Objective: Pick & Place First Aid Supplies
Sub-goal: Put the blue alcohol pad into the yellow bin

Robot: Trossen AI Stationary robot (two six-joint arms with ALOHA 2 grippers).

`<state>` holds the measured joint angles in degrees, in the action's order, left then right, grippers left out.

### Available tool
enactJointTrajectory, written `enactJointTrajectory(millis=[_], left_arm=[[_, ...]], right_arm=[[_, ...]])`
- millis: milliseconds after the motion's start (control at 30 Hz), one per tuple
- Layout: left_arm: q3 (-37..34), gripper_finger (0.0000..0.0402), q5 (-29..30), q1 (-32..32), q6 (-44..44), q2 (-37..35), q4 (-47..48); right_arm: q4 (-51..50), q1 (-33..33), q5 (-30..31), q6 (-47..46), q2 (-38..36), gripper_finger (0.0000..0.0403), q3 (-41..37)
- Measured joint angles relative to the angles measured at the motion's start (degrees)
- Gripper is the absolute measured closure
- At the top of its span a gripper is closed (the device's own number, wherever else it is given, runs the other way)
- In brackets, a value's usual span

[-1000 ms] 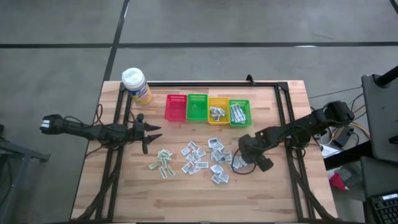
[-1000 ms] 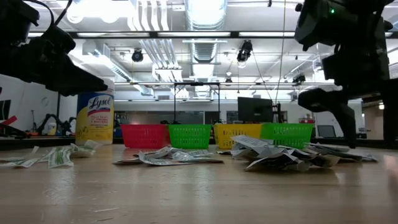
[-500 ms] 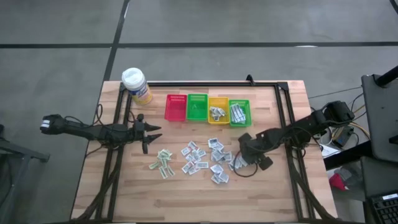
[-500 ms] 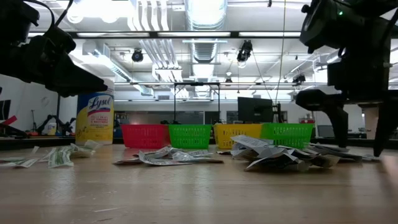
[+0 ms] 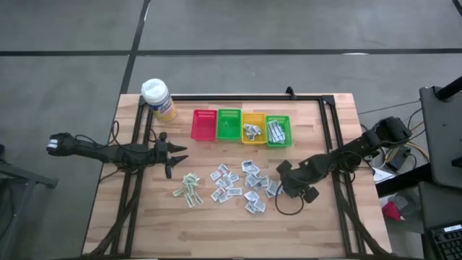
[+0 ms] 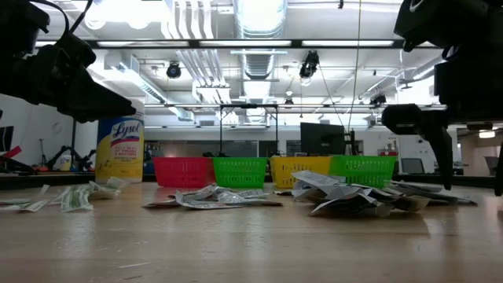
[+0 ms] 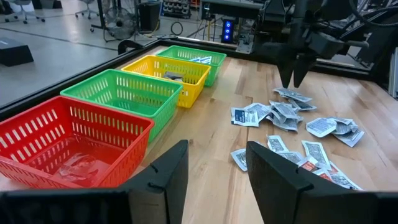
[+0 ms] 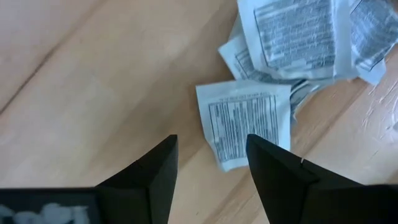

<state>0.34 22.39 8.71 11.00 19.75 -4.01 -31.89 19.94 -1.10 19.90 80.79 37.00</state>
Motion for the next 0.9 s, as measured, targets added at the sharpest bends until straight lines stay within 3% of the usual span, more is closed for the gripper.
enactJointTrajectory(millis=[500,900], left_arm=[[0.0,0.0243,-0.02,0.0,2.19,0.06,0.02],[0.0,0.0243,-0.02,0.0,2.47,0.27,0.09]], right_arm=[[4.24,0.13,2.25,2.34,8.46,0.0221,0.69],[6.24,0.22,5.26,-5.66,8.41,0.03,0.47]])
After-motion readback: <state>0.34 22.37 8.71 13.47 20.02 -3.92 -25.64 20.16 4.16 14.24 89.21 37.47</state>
